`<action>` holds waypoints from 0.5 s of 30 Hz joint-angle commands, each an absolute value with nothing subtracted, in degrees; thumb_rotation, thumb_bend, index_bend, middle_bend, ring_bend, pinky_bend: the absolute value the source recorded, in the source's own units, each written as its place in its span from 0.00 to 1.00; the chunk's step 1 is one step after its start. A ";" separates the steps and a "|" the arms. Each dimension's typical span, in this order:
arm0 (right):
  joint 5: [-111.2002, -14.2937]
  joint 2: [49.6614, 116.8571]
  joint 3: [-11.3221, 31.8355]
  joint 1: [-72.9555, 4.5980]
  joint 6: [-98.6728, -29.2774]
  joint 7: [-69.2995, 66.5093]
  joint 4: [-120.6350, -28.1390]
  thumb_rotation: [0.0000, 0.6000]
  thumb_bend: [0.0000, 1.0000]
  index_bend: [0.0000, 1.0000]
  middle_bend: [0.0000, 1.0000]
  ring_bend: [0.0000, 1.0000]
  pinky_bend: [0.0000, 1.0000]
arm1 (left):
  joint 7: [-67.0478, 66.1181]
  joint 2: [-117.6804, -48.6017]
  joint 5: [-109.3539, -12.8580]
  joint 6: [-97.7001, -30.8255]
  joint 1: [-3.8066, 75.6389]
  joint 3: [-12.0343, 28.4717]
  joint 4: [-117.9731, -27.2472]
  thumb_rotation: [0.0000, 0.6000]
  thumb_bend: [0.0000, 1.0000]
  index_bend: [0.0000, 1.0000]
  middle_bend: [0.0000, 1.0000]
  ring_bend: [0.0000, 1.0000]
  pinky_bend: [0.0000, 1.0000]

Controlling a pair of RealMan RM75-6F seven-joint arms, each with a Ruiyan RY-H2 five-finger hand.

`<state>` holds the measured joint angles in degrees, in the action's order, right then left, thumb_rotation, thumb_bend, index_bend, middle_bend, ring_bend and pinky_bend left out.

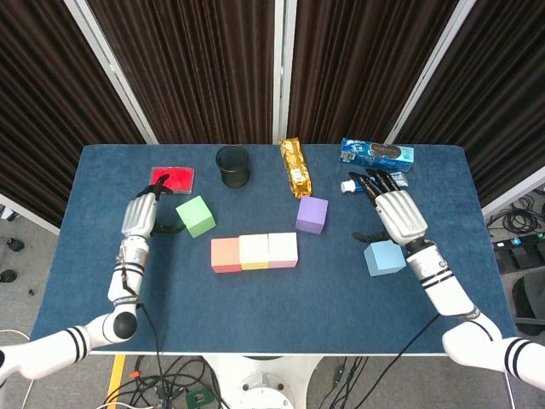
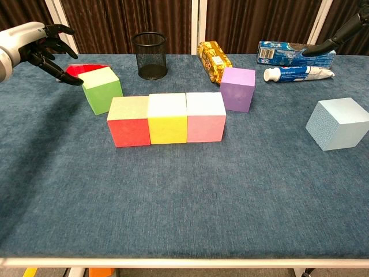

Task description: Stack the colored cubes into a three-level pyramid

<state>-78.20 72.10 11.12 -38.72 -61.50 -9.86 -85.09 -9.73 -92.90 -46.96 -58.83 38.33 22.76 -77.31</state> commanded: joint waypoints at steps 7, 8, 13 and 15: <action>-79.42 72.67 10.48 -37.76 -62.06 -11.44 -83.97 1.00 0.00 0.00 0.14 0.00 0.00 | -19.77 -97.14 -38.06 -63.90 42.54 25.06 -79.45 1.00 0.03 0.08 0.27 0.10 0.17; -79.48 72.62 10.47 -37.66 -62.11 -11.64 -83.87 1.00 0.00 0.00 0.14 0.00 0.00 | -20.17 -97.49 -37.83 -64.01 42.95 25.18 -79.27 1.00 0.03 0.08 0.27 0.10 0.17; -80.16 72.43 10.24 -36.90 -62.77 -12.94 -83.43 1.00 0.00 0.00 0.14 0.00 0.00 | -22.27 -99.09 -35.88 -63.38 44.96 25.69 -77.04 1.00 0.03 0.08 0.27 0.10 0.17; -80.40 72.40 10.04 -36.62 -62.88 -13.28 -83.16 1.00 0.00 0.00 0.14 0.00 0.00 | -22.71 -99.55 -34.51 -62.61 45.39 25.85 -76.12 1.00 0.03 0.08 0.27 0.10 0.17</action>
